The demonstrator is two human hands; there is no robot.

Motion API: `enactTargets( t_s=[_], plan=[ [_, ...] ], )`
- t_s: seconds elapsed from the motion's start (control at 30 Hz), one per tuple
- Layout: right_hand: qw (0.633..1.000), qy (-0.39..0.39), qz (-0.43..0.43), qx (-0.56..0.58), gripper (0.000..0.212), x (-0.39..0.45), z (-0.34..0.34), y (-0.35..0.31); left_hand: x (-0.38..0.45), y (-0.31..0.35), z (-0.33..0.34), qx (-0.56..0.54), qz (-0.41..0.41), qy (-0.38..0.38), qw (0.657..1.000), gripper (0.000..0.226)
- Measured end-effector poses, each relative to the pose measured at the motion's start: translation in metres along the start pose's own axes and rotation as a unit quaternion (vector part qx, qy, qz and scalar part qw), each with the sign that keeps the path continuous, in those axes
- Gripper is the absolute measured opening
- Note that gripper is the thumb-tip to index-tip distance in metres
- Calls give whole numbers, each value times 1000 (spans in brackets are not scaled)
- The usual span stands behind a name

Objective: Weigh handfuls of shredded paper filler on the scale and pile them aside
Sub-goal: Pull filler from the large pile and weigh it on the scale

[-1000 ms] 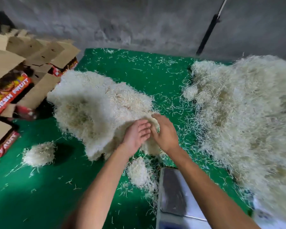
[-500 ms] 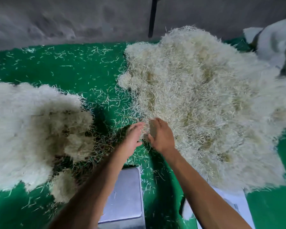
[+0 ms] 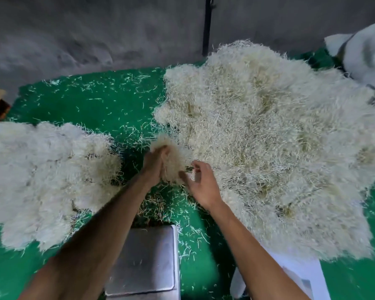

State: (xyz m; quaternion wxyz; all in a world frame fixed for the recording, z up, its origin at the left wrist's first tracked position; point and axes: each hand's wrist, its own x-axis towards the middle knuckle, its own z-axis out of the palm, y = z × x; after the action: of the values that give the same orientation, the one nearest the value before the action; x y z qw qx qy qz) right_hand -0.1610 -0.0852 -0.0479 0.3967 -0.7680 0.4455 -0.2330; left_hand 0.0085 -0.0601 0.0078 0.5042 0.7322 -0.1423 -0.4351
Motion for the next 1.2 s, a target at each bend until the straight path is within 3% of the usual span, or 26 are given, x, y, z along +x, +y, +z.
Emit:
enactTargets(
  t_s=[0.13, 0.2, 0.3, 0.37, 0.47, 0.53, 0.63, 0.7, 0.77, 0.87, 0.93, 0.97, 1.03, 1.1, 1.13, 1.2],
  plan=[
    [979, -18, -74, -189, 83, -21, 17, -12, -29, 41, -7, 53, 101, 17, 993, 86],
    [980, -28, -17, -198, 84, -40, 23, 2, -40, 38, -17, 125, 159, -8, 979, 94],
    [962, -76, 108, -239, 43, -66, 14, 26, -49, 44, -41, 119, 150, -22, 981, 118],
    [967, -73, 139, -198, 33, -69, 1, 18, -56, 46, -52, 167, 146, -58, 973, 128],
    [989, 7, 86, -118, 48, -48, -22, -23, -72, 36, -52, 375, 186, -207, 885, 121],
    [997, 37, 34, -52, 62, -35, -39, -60, -81, 24, -40, 431, 200, -232, 849, 107],
    [992, 92, -67, -56, 62, -27, -62, -84, -86, 38, -28, 364, 189, -144, 901, 66],
    [984, 106, -62, -125, 60, -28, -70, -73, -88, 63, -30, 252, 146, -123, 949, 79],
    [976, 68, -10, -207, 50, -35, -71, -54, -97, 92, -37, 122, 114, -138, 976, 92],
    [964, 25, 15, -265, 36, -39, -62, -37, -98, 117, -49, -88, 59, -181, 978, 68],
    [974, 16, 54, -218, 43, -38, -60, -38, -100, 125, -55, -126, 61, -178, 974, 65],
    [983, 26, 72, -164, 51, -38, -61, -40, -98, 126, -55, -84, 81, -175, 978, 79],
    [994, 30, 105, -10, 62, -40, -67, -43, -98, 123, -48, 119, 133, -205, 962, 114],
    [978, 14, 97, 184, 44, -44, -71, -63, -100, 112, -34, 294, 146, -211, 921, 134],
    [964, 22, 65, 255, 40, -43, -71, -77, -101, 105, -27, 315, 149, -185, 919, 134],
    [968, 78, 11, 237, 36, -29, -71, -104, -96, 97, -17, 241, 165, -110, 950, 117]
  ],
)
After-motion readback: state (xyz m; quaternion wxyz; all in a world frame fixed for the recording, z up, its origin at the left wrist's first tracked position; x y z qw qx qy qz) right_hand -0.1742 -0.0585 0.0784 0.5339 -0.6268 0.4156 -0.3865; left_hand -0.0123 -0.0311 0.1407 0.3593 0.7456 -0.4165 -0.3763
